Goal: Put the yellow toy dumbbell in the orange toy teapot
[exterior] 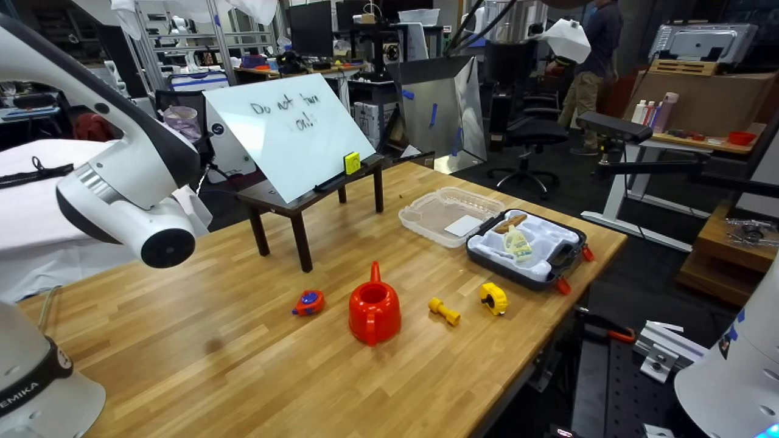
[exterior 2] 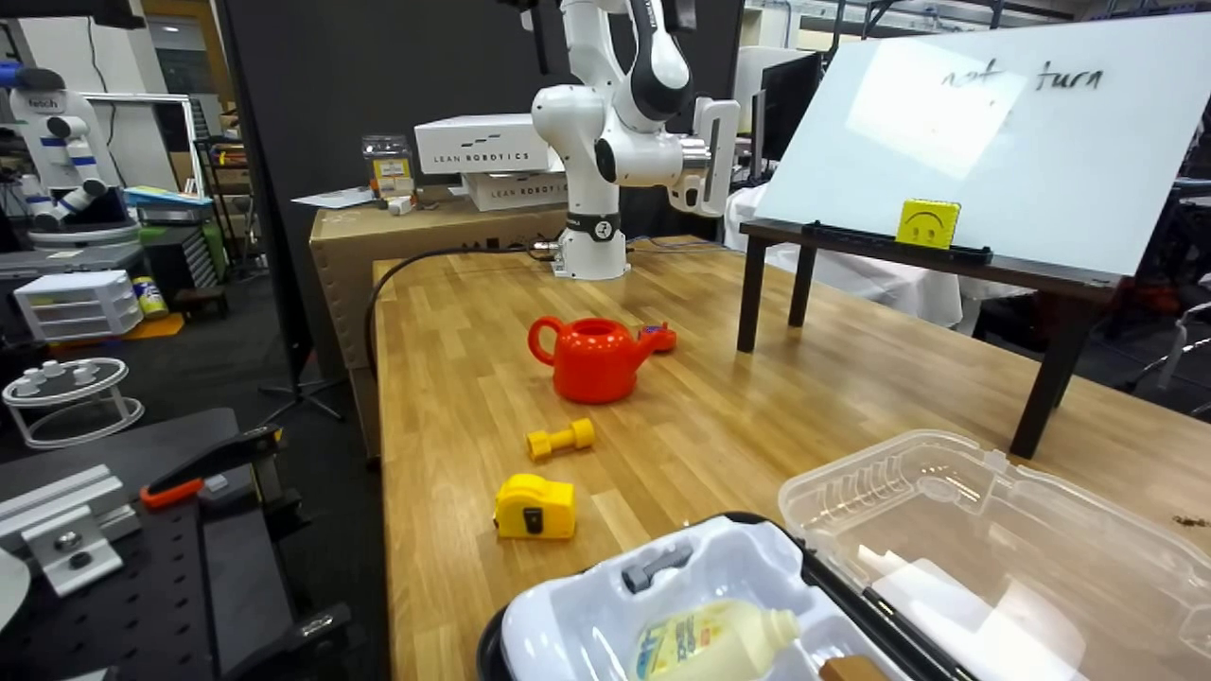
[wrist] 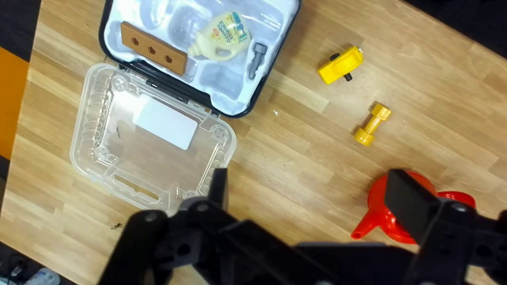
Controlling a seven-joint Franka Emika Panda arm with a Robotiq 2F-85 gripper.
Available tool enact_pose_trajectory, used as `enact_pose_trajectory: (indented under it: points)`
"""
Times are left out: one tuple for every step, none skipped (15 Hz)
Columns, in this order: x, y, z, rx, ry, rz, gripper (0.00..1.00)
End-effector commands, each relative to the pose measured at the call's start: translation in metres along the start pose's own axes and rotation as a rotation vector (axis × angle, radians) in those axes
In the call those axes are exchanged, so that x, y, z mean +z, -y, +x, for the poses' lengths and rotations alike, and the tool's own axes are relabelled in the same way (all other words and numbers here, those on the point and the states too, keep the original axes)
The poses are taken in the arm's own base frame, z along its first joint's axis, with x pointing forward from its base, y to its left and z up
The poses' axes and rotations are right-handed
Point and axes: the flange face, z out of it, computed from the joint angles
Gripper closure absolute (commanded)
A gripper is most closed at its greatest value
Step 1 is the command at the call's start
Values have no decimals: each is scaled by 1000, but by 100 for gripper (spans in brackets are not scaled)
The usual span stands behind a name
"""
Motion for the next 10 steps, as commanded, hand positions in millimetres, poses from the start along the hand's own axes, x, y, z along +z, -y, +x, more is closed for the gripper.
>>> enact_pose_trajectory:
  points:
    - [1, 4, 6, 14, 0, 5, 0]
    - [3, 8, 12, 7, -10, 21, 0]
    - [6, 13, 20, 10, -31, 54, 0]
    - [10, 18, 29, 2, -47, 95, 0]
    - [20, 26, 40, -7, -54, 132, 0]
    - [30, 36, 50, -21, -58, 177, 0]
    - [40, 45, 59, -34, -59, 224, 0]
    - [53, 55, 68, -51, -53, 275, 0]
    - [66, 63, 75, -68, -41, 306, 0]
    - [77, 69, 81, -87, -28, 331, 0]
